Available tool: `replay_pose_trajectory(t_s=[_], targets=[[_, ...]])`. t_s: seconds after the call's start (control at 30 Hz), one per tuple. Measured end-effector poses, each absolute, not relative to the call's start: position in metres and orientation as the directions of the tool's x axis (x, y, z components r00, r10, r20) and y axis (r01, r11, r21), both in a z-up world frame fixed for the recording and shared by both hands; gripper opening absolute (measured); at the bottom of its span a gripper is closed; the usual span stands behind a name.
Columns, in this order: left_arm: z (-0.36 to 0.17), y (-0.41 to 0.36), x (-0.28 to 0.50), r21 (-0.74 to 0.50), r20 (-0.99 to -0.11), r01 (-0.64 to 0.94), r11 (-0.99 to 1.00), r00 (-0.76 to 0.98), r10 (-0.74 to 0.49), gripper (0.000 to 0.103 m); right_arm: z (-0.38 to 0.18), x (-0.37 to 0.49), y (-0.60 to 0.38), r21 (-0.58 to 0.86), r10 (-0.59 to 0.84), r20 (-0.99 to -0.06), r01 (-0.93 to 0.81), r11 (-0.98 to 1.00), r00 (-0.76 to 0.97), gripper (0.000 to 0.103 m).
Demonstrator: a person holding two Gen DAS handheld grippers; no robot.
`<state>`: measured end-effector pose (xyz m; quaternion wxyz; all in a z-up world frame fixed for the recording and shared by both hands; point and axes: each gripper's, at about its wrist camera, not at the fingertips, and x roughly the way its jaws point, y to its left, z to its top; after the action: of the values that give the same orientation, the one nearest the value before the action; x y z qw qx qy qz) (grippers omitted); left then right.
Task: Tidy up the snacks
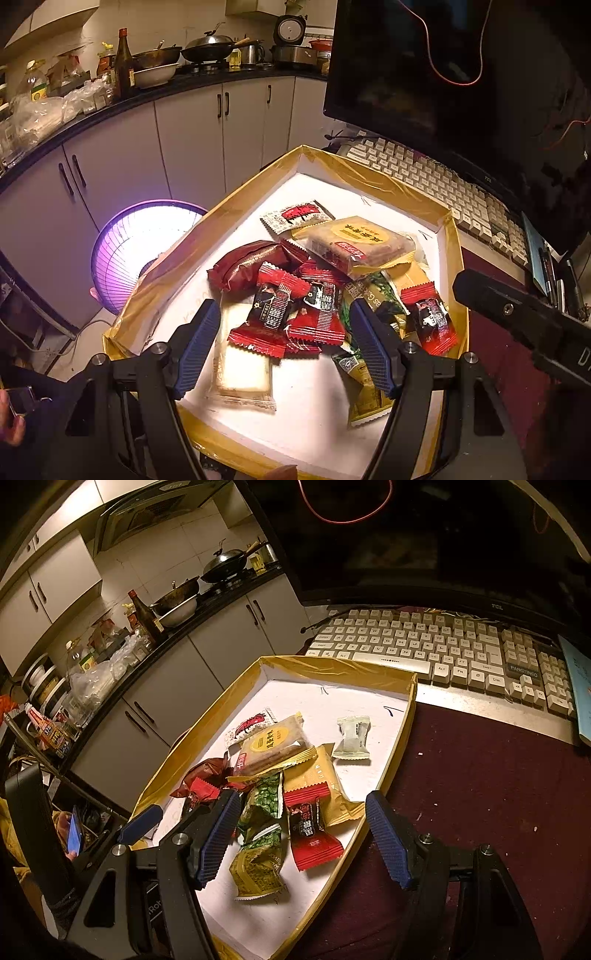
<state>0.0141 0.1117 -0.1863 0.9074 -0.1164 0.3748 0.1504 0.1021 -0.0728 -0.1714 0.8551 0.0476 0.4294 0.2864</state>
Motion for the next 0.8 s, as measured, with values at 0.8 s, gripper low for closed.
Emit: replay_pose_trajectory(t_s=[0.8], targets=[[-0.1864, 0.1109, 0.014, -0.099, -0.713, -0.354, 0.93, 0.678, 0.182, 0.072, -0.1739, 0.1028, -0.0691, 0.325, 0.527, -0.713, -0.448, 0.833, 0.463, 0.072]])
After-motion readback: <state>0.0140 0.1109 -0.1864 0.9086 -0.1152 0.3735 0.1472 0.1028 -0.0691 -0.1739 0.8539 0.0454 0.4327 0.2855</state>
